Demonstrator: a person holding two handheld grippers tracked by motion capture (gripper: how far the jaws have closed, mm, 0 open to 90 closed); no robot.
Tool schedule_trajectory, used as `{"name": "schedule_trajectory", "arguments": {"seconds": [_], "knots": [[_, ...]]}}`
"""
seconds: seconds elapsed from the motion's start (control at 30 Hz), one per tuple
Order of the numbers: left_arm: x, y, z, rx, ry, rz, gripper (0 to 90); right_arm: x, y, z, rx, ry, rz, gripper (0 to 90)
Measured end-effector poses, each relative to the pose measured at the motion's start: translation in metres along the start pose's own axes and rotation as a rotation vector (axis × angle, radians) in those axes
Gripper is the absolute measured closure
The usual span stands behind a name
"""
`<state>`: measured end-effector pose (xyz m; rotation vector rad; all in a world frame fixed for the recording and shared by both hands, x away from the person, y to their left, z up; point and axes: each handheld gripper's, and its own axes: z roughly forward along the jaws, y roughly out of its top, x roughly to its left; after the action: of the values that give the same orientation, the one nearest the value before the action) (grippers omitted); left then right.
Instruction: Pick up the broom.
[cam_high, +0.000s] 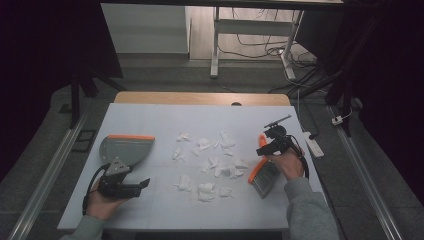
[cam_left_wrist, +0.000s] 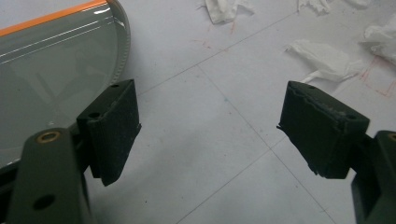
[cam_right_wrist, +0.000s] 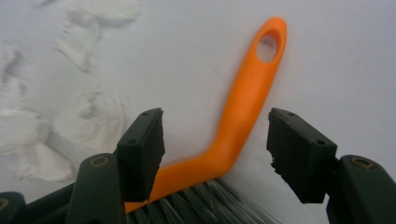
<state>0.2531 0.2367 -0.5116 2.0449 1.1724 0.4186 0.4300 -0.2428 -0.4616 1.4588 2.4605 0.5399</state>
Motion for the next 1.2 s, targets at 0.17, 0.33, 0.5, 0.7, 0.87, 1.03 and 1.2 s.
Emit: {"name": "schedule_trajectory", "arguments": {"seconds": [0.17, 0.33, 0.5, 0.7, 0.87, 1.03, 1.2], "knots": [[0.000, 0.000, 0.000, -0.001, 0.001, 0.002, 20.7, -0.006, 0.003, 0.013, 0.055, -0.015, 0.052, 37.9], [0.000, 0.000, 0.001, 0.002, 0.001, 0.003, 20.7, -0.007, 0.004, 0.021, 0.101, -0.035, 0.077, 38.7], [0.001, -0.001, 0.001, 0.003, 0.000, 0.005, 20.7, -0.007, 0.004, 0.025, 0.133, -0.041, 0.096, 41.9], [0.001, -0.001, 0.000, 0.000, 0.000, 0.005, 20.7, -0.008, 0.004, 0.028, 0.173, -0.052, 0.133, 50.1], [0.001, -0.001, 0.000, 0.002, -0.001, 0.006, 20.6, -0.007, 0.004, 0.031, 0.201, -0.020, 0.210, 58.3], [0.001, -0.001, 0.000, 0.000, 0.001, 0.006, 20.6, -0.002, 0.005, 0.032, 0.210, -0.067, 0.224, 62.7], [0.000, -0.001, 0.000, 0.001, 0.003, 0.009, 20.6, 0.005, 0.004, 0.033, 0.197, -0.131, 0.231, 69.8]]}}
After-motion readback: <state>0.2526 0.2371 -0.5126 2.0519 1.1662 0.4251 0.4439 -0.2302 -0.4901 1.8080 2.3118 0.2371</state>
